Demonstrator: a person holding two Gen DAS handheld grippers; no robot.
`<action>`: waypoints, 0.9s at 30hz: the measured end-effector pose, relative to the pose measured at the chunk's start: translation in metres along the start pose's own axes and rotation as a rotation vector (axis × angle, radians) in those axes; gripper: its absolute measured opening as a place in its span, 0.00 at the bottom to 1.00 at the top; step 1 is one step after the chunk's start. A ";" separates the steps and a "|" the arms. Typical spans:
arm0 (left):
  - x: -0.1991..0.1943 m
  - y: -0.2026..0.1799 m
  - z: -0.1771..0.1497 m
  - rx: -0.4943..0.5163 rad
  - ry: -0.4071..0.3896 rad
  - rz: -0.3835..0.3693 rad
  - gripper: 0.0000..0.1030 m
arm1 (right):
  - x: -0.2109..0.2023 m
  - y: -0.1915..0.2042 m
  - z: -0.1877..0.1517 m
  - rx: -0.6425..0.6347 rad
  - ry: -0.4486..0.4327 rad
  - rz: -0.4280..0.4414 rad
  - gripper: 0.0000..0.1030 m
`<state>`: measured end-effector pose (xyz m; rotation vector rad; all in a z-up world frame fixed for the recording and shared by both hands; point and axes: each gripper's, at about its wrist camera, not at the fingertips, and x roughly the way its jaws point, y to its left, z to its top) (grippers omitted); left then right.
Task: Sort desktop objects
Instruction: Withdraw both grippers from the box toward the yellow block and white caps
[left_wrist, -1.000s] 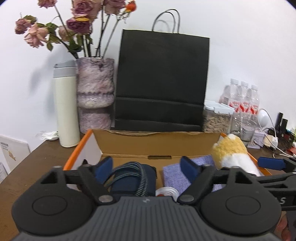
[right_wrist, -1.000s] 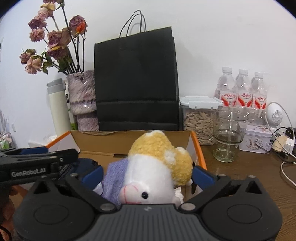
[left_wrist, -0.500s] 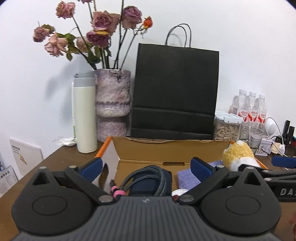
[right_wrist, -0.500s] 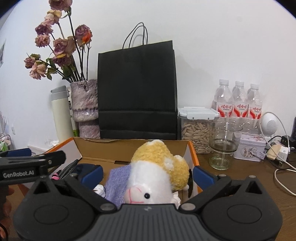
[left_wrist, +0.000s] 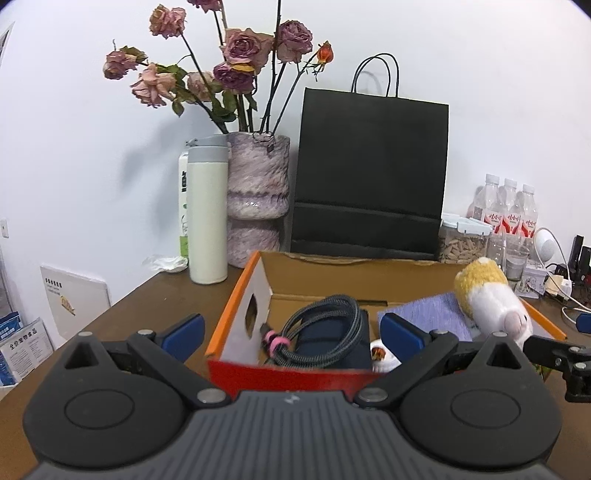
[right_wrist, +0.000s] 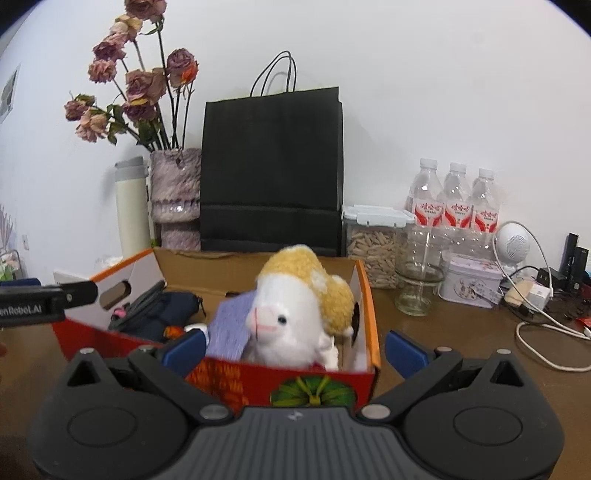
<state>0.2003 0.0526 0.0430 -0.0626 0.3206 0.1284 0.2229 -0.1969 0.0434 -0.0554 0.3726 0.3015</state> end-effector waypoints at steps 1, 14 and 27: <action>-0.003 0.001 -0.002 0.001 0.002 0.000 1.00 | -0.003 0.000 -0.004 -0.002 0.008 -0.003 1.00; -0.020 0.018 -0.026 0.001 0.105 -0.010 1.00 | -0.017 0.005 -0.037 -0.041 0.148 0.008 1.00; -0.019 0.021 -0.035 0.041 0.195 0.004 1.00 | -0.004 0.012 -0.045 -0.042 0.277 0.012 1.00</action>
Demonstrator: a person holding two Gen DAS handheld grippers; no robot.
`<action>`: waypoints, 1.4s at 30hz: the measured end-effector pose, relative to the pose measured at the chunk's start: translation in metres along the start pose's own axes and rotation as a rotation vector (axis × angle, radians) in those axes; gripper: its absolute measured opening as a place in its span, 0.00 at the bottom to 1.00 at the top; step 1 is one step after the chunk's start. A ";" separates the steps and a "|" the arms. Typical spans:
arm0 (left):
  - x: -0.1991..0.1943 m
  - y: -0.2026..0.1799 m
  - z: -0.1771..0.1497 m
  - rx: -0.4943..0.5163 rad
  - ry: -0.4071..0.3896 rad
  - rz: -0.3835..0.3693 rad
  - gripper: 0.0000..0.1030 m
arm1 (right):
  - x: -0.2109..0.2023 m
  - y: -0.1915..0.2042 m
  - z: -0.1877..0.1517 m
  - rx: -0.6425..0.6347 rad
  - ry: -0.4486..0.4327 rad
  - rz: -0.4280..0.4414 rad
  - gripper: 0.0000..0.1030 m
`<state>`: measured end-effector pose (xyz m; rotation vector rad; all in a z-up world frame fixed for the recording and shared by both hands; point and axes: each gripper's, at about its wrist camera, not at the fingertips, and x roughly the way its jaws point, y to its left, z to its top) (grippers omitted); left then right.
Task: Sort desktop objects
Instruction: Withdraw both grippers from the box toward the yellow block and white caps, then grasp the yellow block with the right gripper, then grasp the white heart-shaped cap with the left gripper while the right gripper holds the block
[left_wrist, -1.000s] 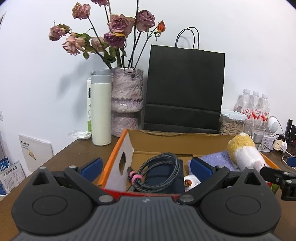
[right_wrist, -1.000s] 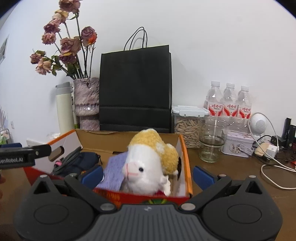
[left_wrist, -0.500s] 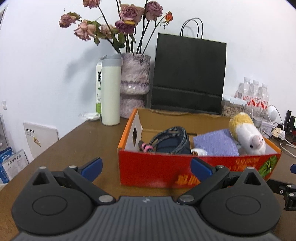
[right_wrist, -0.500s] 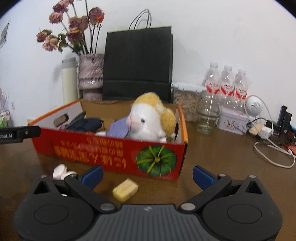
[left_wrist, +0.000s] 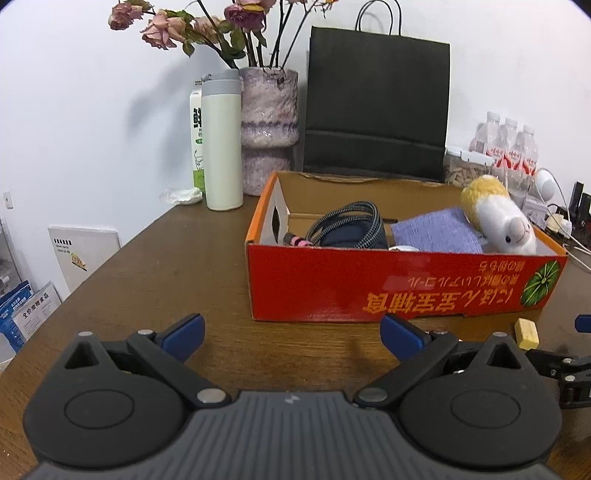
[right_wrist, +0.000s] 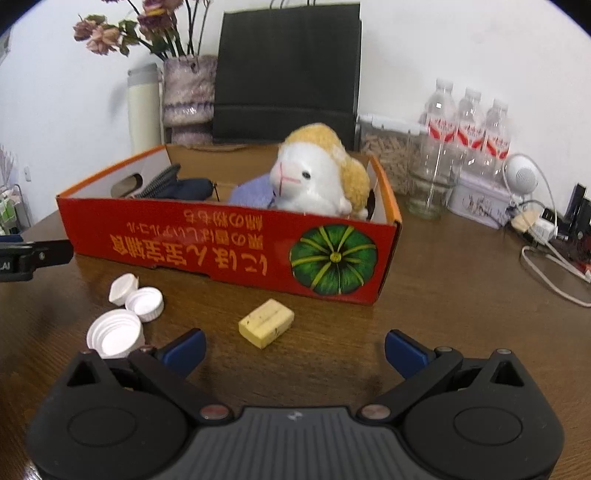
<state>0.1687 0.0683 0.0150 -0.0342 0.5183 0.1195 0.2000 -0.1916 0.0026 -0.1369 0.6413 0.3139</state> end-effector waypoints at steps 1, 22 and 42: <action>0.000 0.000 0.000 0.002 0.002 -0.001 1.00 | 0.002 0.000 0.000 0.006 0.012 0.003 1.00; 0.005 -0.004 -0.001 0.017 0.036 -0.018 1.00 | 0.012 0.004 0.011 0.033 0.005 0.048 0.50; 0.025 -0.041 -0.008 0.197 0.135 -0.152 1.00 | 0.009 0.001 0.009 0.038 -0.010 0.080 0.25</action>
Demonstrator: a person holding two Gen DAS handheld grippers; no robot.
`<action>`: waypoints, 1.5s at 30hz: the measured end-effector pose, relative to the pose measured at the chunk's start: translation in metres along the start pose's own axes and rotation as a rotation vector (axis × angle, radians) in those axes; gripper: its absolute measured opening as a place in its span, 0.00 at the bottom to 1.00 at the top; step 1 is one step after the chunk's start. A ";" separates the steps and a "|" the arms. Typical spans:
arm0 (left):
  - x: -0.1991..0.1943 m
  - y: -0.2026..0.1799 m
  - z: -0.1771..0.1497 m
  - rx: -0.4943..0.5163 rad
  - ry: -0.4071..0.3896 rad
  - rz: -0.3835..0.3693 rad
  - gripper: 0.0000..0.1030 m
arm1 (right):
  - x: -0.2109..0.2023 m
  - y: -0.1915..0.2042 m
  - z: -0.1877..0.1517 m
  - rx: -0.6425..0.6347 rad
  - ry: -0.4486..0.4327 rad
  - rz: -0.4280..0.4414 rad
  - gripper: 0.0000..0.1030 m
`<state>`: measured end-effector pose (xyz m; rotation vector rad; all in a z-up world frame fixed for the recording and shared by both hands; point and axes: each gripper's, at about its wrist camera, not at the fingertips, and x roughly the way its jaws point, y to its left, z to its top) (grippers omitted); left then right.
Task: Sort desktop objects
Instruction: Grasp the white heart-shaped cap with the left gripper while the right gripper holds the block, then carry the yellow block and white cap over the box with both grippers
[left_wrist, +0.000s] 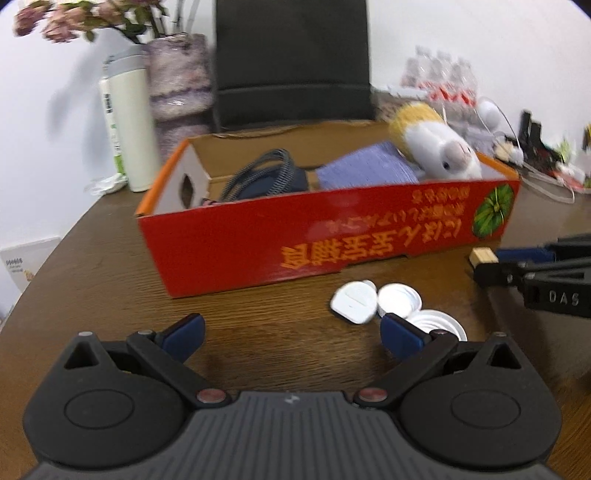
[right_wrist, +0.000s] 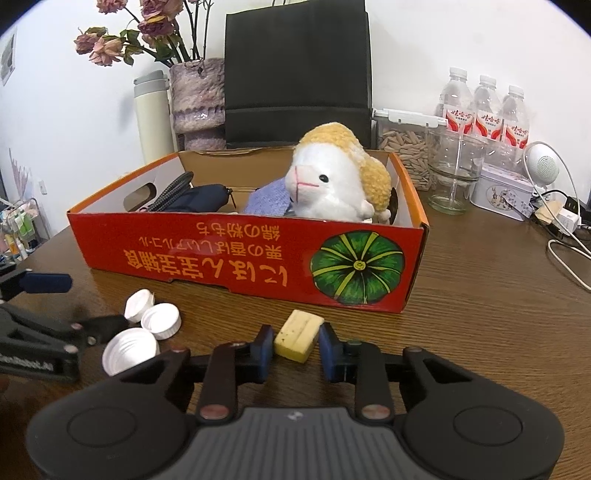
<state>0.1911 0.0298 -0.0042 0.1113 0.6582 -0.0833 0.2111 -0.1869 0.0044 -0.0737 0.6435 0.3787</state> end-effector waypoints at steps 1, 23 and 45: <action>0.003 -0.002 0.001 0.012 0.008 -0.004 1.00 | 0.000 -0.001 0.000 0.001 0.000 0.000 0.25; 0.022 -0.009 0.018 0.058 -0.001 -0.168 0.62 | 0.000 -0.003 0.001 -0.006 0.002 0.002 0.25; -0.002 -0.021 0.012 0.055 -0.056 -0.138 0.28 | -0.007 0.001 0.001 -0.012 -0.032 0.026 0.24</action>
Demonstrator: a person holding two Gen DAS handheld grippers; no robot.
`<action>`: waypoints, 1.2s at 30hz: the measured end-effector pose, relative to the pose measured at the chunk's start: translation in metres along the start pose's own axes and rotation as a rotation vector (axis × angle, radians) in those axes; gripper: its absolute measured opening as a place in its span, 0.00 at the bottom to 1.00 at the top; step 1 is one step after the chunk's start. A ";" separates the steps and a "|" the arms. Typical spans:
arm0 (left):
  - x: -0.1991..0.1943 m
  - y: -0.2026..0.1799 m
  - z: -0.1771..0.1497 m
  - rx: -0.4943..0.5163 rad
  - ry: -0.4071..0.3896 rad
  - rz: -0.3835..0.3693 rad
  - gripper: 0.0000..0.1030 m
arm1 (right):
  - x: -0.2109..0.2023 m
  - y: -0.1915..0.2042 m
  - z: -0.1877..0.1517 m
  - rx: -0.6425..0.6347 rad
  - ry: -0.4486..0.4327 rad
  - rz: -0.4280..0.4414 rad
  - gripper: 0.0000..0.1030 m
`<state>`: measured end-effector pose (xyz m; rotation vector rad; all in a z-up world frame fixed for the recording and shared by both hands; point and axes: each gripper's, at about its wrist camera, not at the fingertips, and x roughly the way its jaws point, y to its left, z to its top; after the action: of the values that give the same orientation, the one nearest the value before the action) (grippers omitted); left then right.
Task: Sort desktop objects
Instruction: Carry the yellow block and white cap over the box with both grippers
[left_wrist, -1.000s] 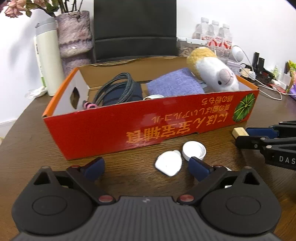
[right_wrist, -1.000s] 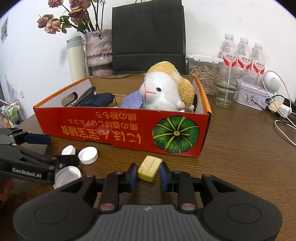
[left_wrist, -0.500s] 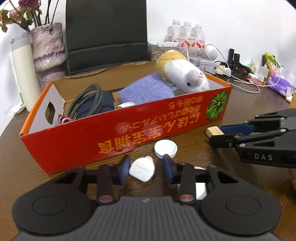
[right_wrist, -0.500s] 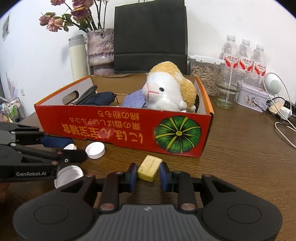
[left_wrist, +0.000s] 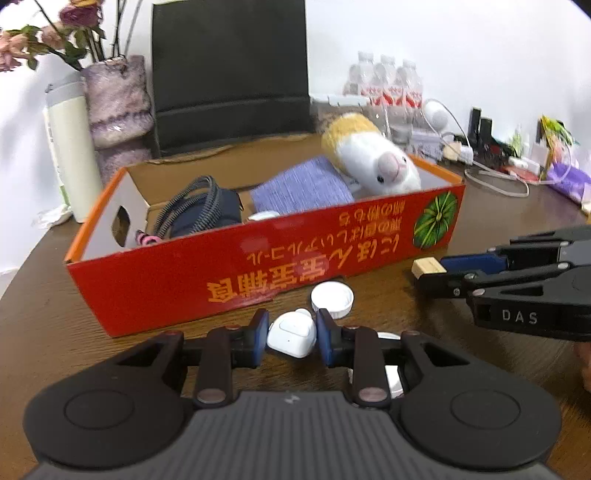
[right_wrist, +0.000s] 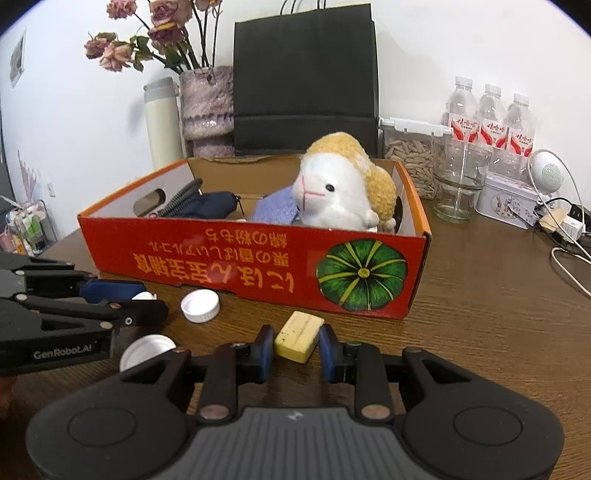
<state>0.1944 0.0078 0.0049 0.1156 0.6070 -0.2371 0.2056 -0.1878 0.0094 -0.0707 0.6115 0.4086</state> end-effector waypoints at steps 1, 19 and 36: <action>-0.003 0.000 0.000 -0.008 -0.009 0.002 0.28 | -0.002 0.000 0.000 0.001 -0.007 0.003 0.24; -0.050 -0.005 0.051 -0.099 -0.256 0.048 0.28 | -0.047 0.021 0.038 0.003 -0.225 0.049 0.24; 0.011 0.036 0.069 -0.174 -0.242 0.133 0.28 | 0.029 0.026 0.078 0.002 -0.220 0.043 0.24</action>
<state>0.2508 0.0288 0.0562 -0.0407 0.3755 -0.0669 0.2597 -0.1393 0.0583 -0.0106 0.3965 0.4505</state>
